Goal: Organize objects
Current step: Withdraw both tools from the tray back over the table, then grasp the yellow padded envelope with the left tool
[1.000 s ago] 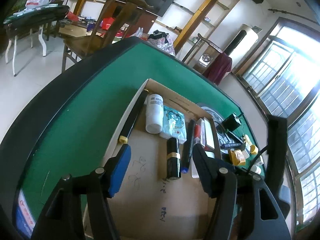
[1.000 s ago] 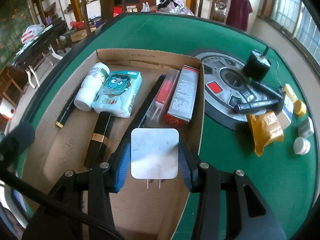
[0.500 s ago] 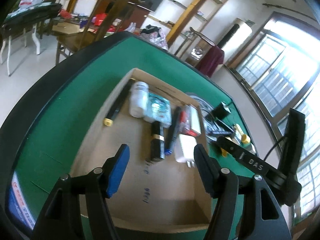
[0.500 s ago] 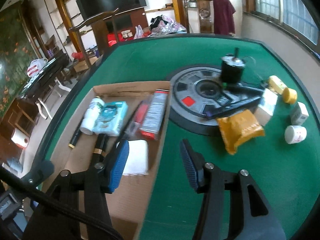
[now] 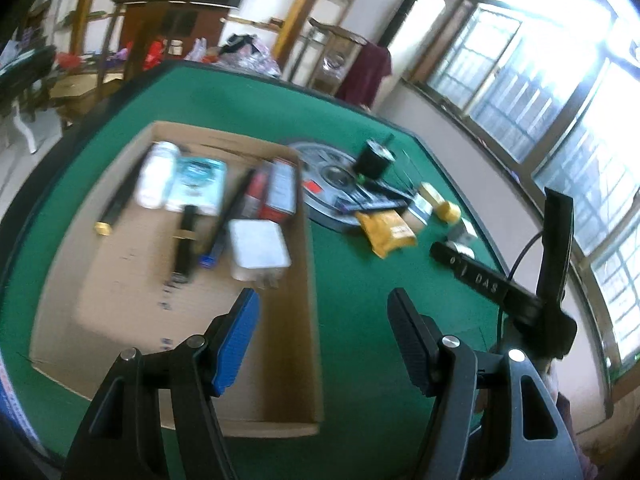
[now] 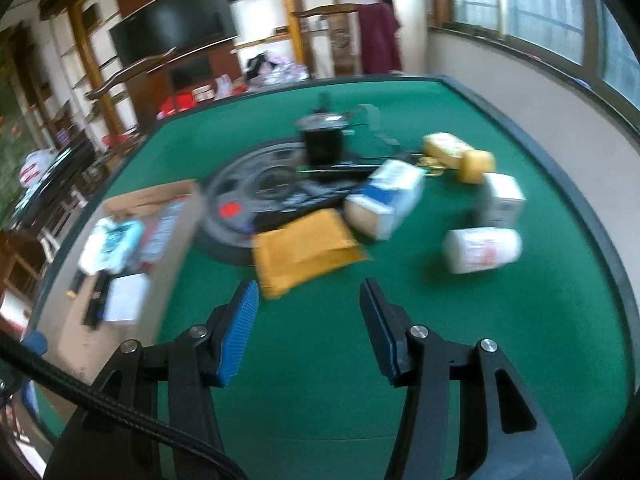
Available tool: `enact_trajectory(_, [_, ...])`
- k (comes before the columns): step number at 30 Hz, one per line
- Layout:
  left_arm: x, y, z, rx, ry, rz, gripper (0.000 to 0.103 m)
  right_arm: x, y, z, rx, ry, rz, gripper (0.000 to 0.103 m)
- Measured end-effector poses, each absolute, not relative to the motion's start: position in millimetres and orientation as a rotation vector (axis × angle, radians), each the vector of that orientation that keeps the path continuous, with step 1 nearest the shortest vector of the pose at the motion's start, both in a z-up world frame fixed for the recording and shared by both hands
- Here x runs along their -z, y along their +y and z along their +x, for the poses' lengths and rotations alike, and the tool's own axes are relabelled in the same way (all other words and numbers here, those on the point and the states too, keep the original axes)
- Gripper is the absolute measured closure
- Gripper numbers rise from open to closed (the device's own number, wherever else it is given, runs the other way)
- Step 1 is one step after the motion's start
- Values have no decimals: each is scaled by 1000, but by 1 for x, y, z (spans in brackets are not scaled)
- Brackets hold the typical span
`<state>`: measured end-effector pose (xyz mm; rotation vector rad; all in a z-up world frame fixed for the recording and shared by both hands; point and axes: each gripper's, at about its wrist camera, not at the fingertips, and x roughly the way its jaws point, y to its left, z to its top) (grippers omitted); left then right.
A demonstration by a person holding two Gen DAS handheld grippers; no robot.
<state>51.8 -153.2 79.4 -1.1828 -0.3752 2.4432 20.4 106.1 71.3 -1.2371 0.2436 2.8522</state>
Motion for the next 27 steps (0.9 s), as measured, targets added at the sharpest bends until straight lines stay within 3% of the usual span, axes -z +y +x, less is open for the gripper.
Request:
enact_trajectory(7, [-90, -92, 57, -2417, -229, -1193, 42, -74, 180, 18, -2787, 286, -1161, 52])
enact_trajectory(21, [-72, -28, 21, -2449, -92, -1282, 43, -50, 294, -6, -2676, 630, -1084, 50])
enact_trajectory(27, [-63, 18, -8, -2457, 195, -1152, 43, -51, 306, 0, -2658, 741, -1072, 50])
